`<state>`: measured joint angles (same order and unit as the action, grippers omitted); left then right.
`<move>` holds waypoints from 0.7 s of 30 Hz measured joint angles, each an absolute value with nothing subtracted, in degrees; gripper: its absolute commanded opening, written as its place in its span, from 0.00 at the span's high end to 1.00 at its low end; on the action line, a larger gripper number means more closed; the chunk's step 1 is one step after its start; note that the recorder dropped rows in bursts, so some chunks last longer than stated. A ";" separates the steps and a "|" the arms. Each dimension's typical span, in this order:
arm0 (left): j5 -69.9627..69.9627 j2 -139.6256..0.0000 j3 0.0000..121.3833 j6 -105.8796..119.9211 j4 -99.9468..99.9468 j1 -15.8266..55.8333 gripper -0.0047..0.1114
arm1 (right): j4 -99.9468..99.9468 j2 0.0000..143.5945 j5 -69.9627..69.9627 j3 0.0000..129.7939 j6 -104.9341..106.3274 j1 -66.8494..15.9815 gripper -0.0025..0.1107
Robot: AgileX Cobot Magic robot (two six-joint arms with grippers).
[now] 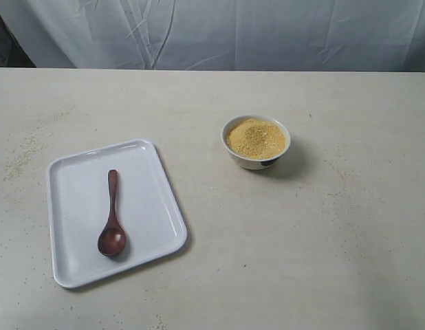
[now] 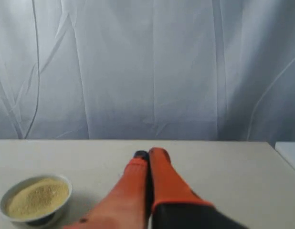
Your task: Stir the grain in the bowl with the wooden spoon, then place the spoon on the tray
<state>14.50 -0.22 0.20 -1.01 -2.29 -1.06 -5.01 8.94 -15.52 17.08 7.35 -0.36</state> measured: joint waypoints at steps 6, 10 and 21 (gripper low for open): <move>14.50 -0.22 0.20 -1.01 -2.29 -1.06 0.96 | -4.91 1.61 -15.20 2.87 7.35 -0.27 0.98; 14.50 -0.22 0.20 -1.01 -2.29 -1.06 0.96 | -4.65 0.42 -17.38 0.34 7.35 -0.27 0.98; 14.50 -0.22 0.20 -1.01 -2.29 -1.06 0.96 | -4.56 0.42 -17.72 0.20 7.35 -0.27 0.98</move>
<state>14.50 -0.22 0.20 -1.01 -2.29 -1.06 -4.56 0.42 -17.72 0.20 7.35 -0.27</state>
